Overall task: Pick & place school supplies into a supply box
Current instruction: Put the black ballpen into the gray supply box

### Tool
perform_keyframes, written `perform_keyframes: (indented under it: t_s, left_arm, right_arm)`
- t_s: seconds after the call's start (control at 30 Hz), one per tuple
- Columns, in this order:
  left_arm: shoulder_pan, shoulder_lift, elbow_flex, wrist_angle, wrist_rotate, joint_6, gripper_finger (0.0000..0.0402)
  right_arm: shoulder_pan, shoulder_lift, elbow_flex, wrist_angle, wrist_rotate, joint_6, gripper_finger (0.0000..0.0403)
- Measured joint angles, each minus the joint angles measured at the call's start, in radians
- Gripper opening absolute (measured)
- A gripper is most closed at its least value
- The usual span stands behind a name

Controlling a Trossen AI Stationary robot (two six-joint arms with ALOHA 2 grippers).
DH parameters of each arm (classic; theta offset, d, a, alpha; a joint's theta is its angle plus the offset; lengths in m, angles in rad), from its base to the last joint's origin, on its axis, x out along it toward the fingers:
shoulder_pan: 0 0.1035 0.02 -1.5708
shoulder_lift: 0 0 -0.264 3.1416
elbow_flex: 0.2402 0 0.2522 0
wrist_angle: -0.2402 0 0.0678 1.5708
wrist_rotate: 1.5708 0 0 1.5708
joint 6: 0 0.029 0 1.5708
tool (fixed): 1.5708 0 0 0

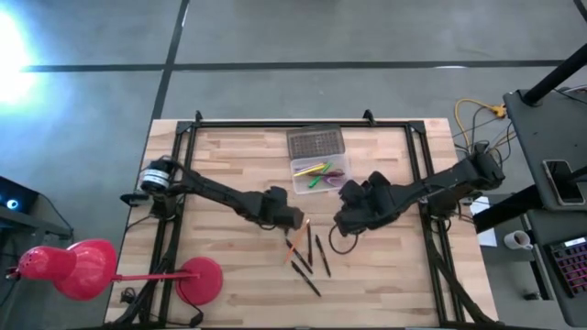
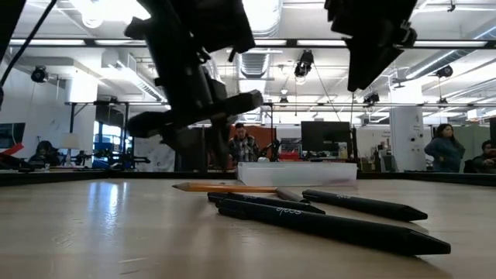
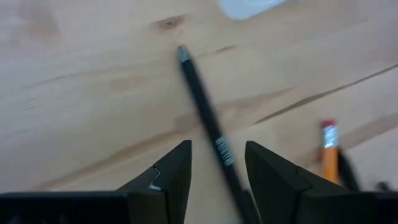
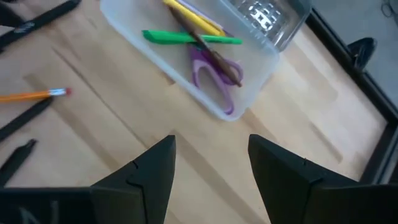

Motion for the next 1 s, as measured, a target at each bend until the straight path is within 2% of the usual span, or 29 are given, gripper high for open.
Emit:
perform_keyframes:
  t_s: [0.13, 0.33, 0.53, 0.67, 0.77, 0.93, 1.0]
  left_arm:
    - [0.029, 0.012, 0.01, 0.069, 0.008, 0.077, 0.0134]
    - [0.057, 0.052, 0.005, -0.01, 0.011, 0.055, 0.0134]
    - [0.055, 0.083, 0.008, -0.002, 0.025, 0.067, 0.0134]
    - [0.055, 0.1, 0.003, -0.001, 0.033, 0.138, 0.0129]
    - [0.057, 0.101, -0.007, -0.009, 0.052, 0.199, 0.0101]
    - [0.063, 0.094, 0.0, -0.034, 0.076, 0.316, 0.0019]
    - [0.066, 0.087, 0.014, -0.052, 0.079, 0.363, 0.0014]
  right_arm:
    - [0.044, 0.0, -0.006, -0.007, 0.007, 0.066, 0.0194]
    - [0.089, 0.0, -0.018, -0.011, 0.007, 0.149, 0.0194]
    - [0.116, 0.0, -0.04, -0.012, 0.007, 0.215, 0.0194]
    - [0.12, 0.001, -0.053, -0.011, 0.003, 0.231, 0.0194]
    - [0.122, 0.001, -0.056, -0.011, 0.0, 0.238, 0.0194]
    - [0.125, 0.002, -0.056, -0.01, 0.001, 0.256, 0.0194]
    - [0.137, 0.0, -0.056, -0.01, 0.008, 0.287, 0.0194]
